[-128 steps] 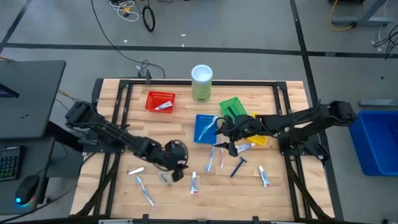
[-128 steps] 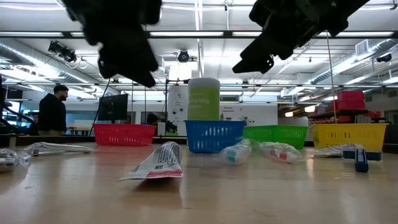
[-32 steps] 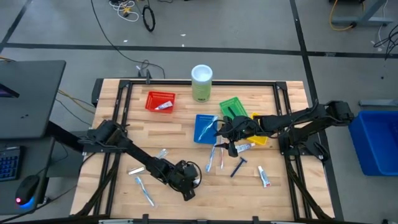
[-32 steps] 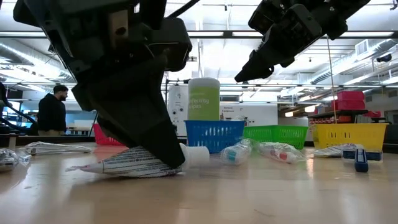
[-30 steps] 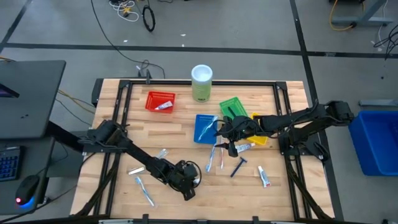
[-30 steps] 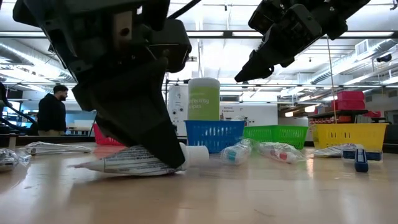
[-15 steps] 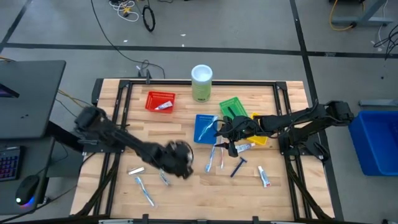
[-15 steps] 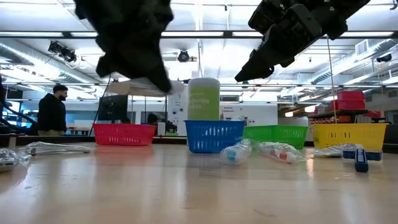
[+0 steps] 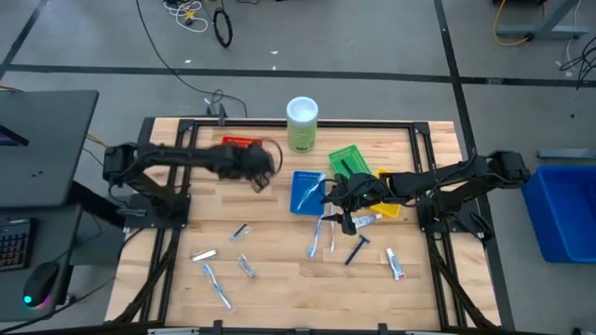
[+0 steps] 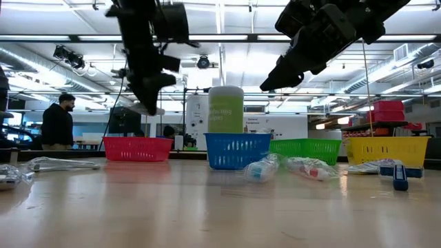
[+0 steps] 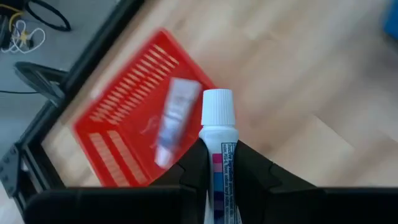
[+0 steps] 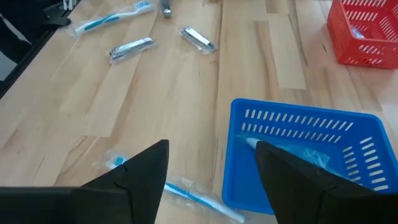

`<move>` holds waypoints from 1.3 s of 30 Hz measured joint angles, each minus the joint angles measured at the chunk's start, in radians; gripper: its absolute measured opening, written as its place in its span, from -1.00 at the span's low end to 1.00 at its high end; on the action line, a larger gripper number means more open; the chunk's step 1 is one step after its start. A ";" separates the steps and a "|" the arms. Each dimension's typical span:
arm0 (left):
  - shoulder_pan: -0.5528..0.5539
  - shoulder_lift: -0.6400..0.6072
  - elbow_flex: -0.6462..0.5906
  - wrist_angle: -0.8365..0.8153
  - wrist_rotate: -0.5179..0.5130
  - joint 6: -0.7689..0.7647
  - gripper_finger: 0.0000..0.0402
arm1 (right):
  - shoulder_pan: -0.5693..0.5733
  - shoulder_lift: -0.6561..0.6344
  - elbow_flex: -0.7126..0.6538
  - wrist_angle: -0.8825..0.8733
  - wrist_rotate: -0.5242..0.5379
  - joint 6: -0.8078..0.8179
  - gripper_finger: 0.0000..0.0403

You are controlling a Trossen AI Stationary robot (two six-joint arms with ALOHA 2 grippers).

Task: Pick & Place Travel size toiletries
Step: Put the white toothpaste into the red bin

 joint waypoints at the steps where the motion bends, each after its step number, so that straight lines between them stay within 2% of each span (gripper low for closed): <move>1: 0.041 0.001 0.000 0.018 0.008 0.037 -0.69 | 0.000 0.000 0.000 -0.005 0.000 0.006 0.25; 4: 0.152 0.002 0.000 0.038 0.014 0.178 -0.69 | 0.000 0.000 0.000 -0.008 -0.001 0.027 0.24; 7: 0.257 0.003 0.000 0.064 0.072 0.298 -0.69 | 0.000 0.000 0.000 -0.008 0.000 0.048 0.20; 11: 0.376 0.013 -0.036 0.158 0.189 0.404 -0.69 | 0.000 0.000 0.000 -0.008 -0.002 0.078 0.16; 13: 0.414 0.029 -0.063 0.227 0.214 0.427 -0.69 | 0.000 0.000 0.000 -0.010 -0.002 0.080 0.14; 15: 0.446 0.028 -0.084 0.226 0.218 0.431 -0.69 | 0.000 0.000 0.000 -0.011 -0.002 0.083 0.13; 20: 0.488 0.028 -0.136 0.286 0.281 0.471 -0.69 | 0.001 0.000 0.000 -0.010 -0.002 0.103 0.13; 31: 0.495 0.108 -0.147 0.390 0.307 0.468 -0.69 | 0.011 0.000 0.000 -0.018 -0.002 0.103 0.19; 39: 0.491 0.145 -0.147 0.391 0.318 0.486 -0.66 | 0.013 0.000 0.000 -0.019 0.000 0.098 0.22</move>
